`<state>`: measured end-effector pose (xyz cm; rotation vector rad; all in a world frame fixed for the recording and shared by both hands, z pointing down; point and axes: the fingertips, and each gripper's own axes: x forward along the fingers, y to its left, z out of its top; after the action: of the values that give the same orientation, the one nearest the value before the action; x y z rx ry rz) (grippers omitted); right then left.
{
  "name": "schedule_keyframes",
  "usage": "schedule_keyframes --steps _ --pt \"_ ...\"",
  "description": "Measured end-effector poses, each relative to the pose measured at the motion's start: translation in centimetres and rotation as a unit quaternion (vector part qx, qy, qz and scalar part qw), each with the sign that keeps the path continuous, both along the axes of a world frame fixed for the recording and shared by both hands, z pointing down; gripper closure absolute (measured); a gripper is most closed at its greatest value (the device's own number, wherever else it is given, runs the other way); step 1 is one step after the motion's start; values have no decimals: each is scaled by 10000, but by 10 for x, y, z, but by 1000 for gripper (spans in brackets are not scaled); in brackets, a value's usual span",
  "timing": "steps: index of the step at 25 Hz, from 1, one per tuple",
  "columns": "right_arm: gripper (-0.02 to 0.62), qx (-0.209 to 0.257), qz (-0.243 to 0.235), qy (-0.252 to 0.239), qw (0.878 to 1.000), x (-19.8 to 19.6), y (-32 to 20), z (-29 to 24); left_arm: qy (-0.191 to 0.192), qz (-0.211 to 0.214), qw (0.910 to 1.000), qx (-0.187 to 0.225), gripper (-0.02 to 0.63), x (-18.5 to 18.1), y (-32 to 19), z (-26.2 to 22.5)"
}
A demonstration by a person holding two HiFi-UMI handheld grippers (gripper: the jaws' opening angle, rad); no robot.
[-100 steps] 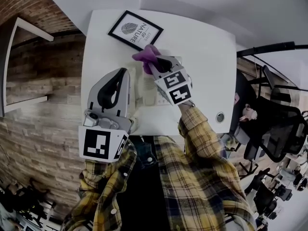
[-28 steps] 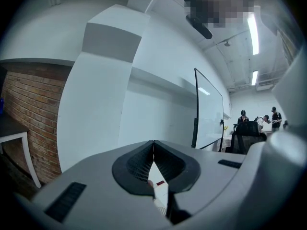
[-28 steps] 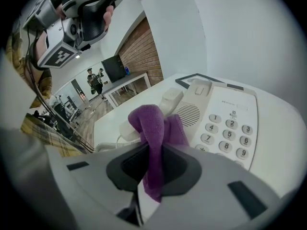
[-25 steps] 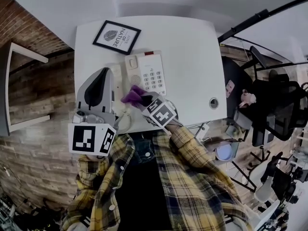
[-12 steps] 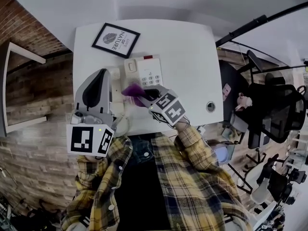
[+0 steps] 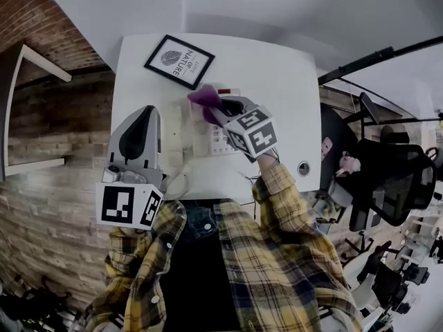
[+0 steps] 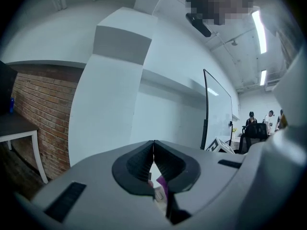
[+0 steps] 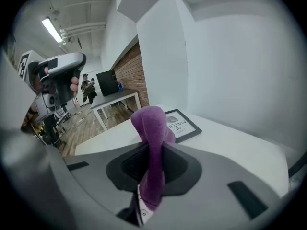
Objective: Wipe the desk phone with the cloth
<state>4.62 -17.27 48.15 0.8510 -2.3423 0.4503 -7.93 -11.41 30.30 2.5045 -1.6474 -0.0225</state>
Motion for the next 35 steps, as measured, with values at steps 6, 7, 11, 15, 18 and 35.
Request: schedule_keyframes --steps 6,7,11,15,18,35 --pt "532 -37 334 263 9991 15 -27 22 19 -261 9996 -57 591 -15 5 2" --pt "532 -44 381 296 9988 17 -30 26 29 -299 9995 -59 591 -17 6 2" --pt "532 -63 474 494 9976 20 -39 43 66 -384 9992 -60 591 -23 8 3" --pt "532 -132 702 369 9968 19 -37 49 87 -369 9993 -45 591 -21 8 3" --pt "532 -145 698 469 9964 16 -32 52 92 -339 9994 -54 591 -17 7 4" --pt "532 -650 659 469 9946 16 14 65 97 67 9999 -31 591 5 -4 2"
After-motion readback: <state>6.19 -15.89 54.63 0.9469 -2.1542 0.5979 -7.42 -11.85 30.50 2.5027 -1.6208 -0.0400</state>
